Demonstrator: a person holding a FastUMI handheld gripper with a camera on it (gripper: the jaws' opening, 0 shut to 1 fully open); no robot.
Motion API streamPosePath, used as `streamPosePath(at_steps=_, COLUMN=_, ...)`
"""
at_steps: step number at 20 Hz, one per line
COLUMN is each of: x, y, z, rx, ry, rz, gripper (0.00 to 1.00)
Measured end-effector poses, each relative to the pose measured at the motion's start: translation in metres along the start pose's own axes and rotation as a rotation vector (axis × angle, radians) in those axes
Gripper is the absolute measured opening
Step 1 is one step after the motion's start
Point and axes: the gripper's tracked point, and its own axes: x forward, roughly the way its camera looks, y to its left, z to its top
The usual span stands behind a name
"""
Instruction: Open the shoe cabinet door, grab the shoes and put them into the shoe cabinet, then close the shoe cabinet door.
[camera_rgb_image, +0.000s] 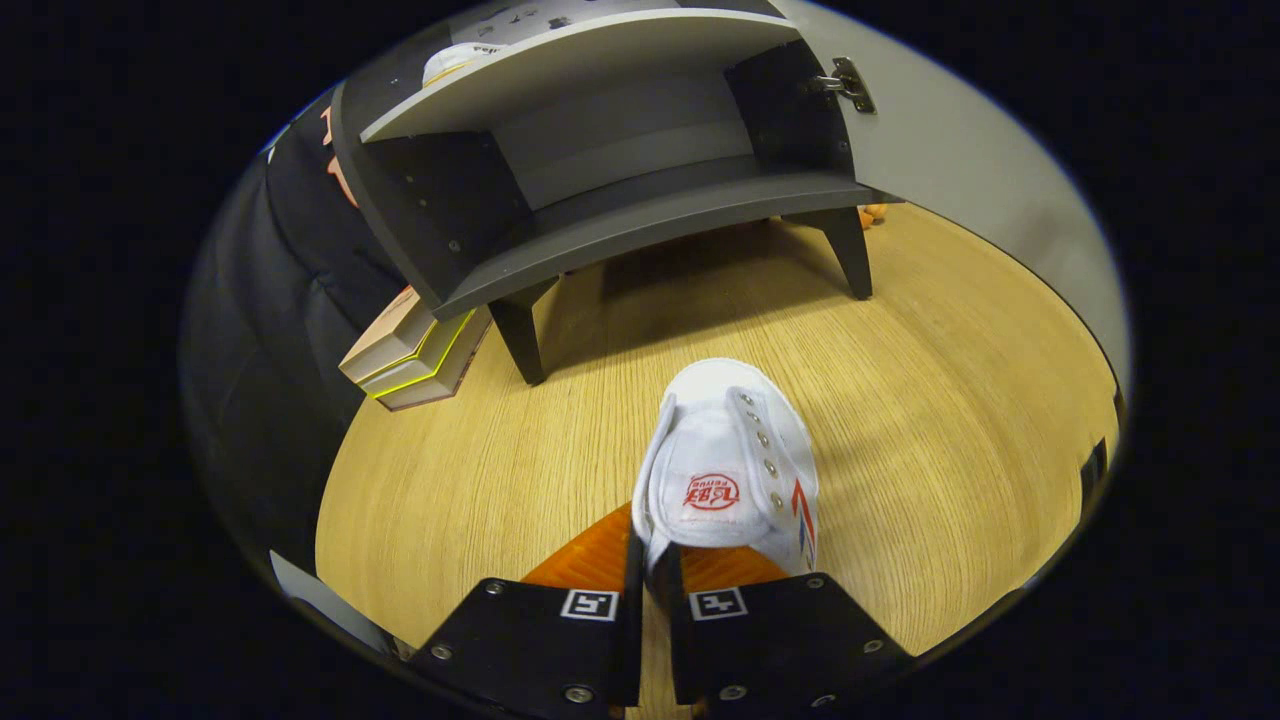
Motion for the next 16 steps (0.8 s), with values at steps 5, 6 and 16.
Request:
streamPosePath(at_steps=5, x=-0.011, y=-0.01, z=0.011, rx=-0.028, ry=-0.035, rz=-0.044, gripper=0.01)
streamPosePath(at_steps=6, x=-0.015, y=-0.012, z=0.013, rx=-0.045, ry=-0.029, rz=-0.049, gripper=0.0)
streamPosePath(at_steps=16, x=-0.073, y=0.001, z=0.047, rx=-0.023, ry=-0.107, rz=-0.041, gripper=0.0)
